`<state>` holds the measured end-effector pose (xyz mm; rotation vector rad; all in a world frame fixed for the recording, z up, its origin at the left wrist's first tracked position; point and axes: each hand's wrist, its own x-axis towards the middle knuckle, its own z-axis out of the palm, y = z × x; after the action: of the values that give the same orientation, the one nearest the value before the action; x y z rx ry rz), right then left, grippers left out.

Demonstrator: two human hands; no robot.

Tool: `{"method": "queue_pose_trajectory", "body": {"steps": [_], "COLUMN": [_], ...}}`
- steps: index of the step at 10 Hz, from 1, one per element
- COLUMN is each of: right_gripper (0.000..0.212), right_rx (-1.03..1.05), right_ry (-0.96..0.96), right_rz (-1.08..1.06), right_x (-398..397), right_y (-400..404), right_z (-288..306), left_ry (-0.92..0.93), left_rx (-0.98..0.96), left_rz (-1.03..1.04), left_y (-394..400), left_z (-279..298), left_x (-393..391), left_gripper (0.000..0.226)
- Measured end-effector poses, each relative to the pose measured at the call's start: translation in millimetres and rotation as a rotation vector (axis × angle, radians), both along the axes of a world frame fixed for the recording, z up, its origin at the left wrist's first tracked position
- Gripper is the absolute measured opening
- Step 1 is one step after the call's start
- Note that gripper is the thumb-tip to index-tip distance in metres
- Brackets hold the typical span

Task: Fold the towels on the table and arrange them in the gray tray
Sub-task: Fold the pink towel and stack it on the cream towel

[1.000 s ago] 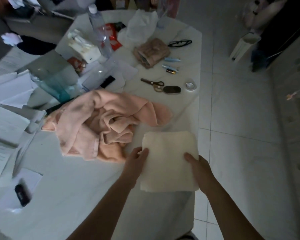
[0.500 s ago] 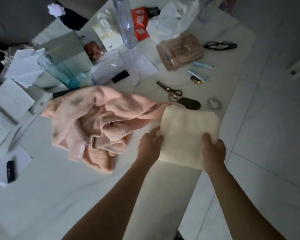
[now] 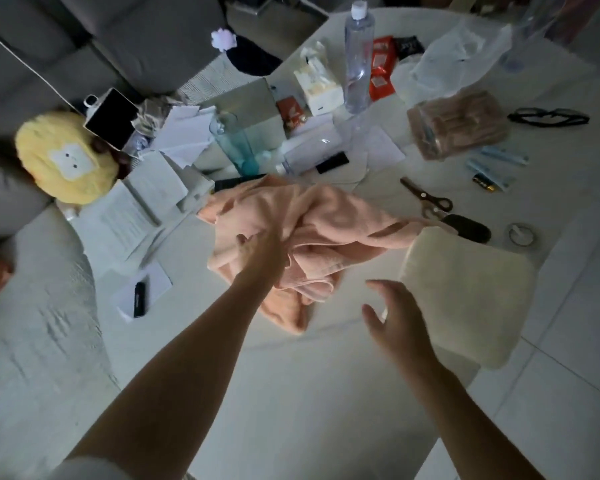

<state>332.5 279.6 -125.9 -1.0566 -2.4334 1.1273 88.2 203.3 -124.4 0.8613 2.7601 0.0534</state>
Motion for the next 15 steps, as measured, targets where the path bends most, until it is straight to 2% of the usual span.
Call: {"method": "queue_pose_trajectory", "body": {"steps": [1, 2, 3, 4, 5, 6, 7, 8, 9, 10, 11, 12, 13, 14, 15], "right_gripper": [0.029, 0.032, 0.022, 0.014, 0.027, 0.054, 0.049, 0.041, 0.020, 0.029, 0.035, 0.036, 0.039, 0.039, 0.039], "right_rx": [-0.429, -0.590, -0.603, -0.704, -0.838, -0.983, -0.998, -1.031, -1.075, -0.966, -0.952, -0.933, -0.904, -0.930, -1.057], "right_ry": [-0.090, -0.168, -0.175, -0.102, 0.031, 0.167, 0.144, 0.123, 0.142, -0.011, -0.035, -0.047, 0.012, 0.143, 0.271], "right_rz": [-0.040, -0.104, -0.168, -0.281, -0.424, -0.584, -0.609, -0.673, -0.719, -0.669, -0.666, -0.668, -0.679, -0.695, -0.633], "right_x": [-36.4, -59.5, -62.9, -56.9, -59.0, -64.8, -59.5, -48.4, -22.6, 13.8, 38.3, 47.5, 58.8, 75.8, 89.2], "right_y": [-19.6, -28.7, -42.3, -58.2, -73.8, -81.3, -97.1, -116.8, -151.7, -180.2, -183.9, -183.4, -181.2, -181.1, -178.0], "right_z": [5.3, 2.7, 0.9, 2.0, 7.9, 18.4, 19.7, 14.4, 10.1, -1.7, -5.9, 3.0, 9.6, 13.0, 20.9], "left_ry": [0.008, 0.055, -0.004, -0.029, -0.089, -0.187, -0.331, -0.408, -0.552, -0.578, -0.793, -0.876, -0.937, -0.948, -1.110], "left_rx": [0.208, 0.305, 0.211, 0.157, 0.448, 0.591, 0.530, 0.384, 0.313, 0.499, 0.330, 0.142, 0.243, 0.329, 0.332], "left_rz": [-0.036, -0.007, 0.119, -0.020, -0.238, -0.383, -0.567, -0.506, -0.281, -0.074, -0.218, -0.433, -0.430, -0.293, 0.032], "left_y": [-15.8, -32.0, -40.7, -52.7, -80.4, -140.7, -207.5, -245.5, -249.7, -223.9, -188.0, -172.3, -178.5, -188.9, -202.1], "left_z": [-7.7, -11.5, -12.2, -1.5, 22.9, 39.2, 28.8, 9.9, -0.6, 1.0, 6.5, 5.4, 2.8, 8.9, 9.2], "left_x": [23.0, 9.1, -42.2, -49.7, 1.7, 72.3, 120.9, 127.0, 102.4, 79.7, 83.5, 121.1, 149.4, 159.5, 162.0], "left_gripper": [0.018, 0.038, 0.063, 0.026, 0.014, 0.024, 0.040, 0.032, 0.029, 0.046, 0.067, 0.041, 0.020, 0.051, 0.061]}}
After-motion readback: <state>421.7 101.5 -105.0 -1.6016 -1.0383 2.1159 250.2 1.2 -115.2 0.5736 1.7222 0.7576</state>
